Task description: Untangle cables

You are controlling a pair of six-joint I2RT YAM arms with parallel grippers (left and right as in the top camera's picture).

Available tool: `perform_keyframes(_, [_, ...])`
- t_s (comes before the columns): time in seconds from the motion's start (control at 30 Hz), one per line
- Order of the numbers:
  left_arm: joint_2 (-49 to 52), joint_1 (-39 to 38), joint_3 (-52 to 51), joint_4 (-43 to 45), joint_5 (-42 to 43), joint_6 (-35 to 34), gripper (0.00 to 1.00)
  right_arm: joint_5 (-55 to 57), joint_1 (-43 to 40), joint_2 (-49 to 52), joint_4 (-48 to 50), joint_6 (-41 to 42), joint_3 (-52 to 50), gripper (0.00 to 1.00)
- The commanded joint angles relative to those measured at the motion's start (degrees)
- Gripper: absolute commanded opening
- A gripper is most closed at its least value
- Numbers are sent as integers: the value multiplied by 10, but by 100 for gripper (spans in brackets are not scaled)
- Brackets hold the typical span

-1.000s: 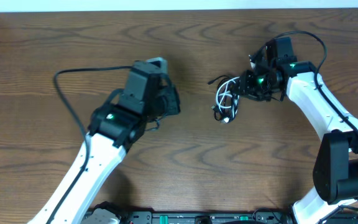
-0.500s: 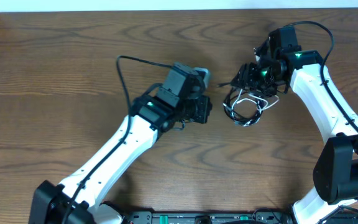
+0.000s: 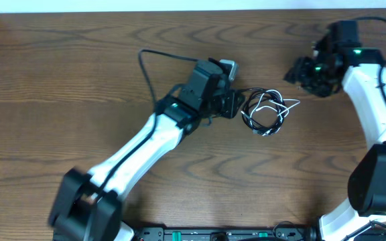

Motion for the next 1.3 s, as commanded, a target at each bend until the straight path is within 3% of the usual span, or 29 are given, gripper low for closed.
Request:
perform_keyframes(0.0, [66,-8,3,53,-10,-19,42,9,-22,-11,-15,-21,12,63])
perform_keyframes(0.2, [167,-23,3,153,-81,-9,58,9,-32,-11,-27,-30,12,63])
perform_keyframes(0.43, [238,-31,4,218,-83,22,59,7,-27,-11,-30,-33,12,63])
perform_keyframes(0.6, [260,-48,4,222,-172,31,59,7,-24,-11,-31,-43,12,64])
perform_keyframes(0.87, [296,-61,4,235,-215,62,58,7,-24,-11,-32,-45,11,68])
perform_keyframes(1.1, [314,-89,4,211,-269,136,53,9,-24,-11,-35,-52,10,70])
perform_keyframes(1.27, [313,-111,4,170,-277,147,41,10,-25,-11,-35,-56,10,72])
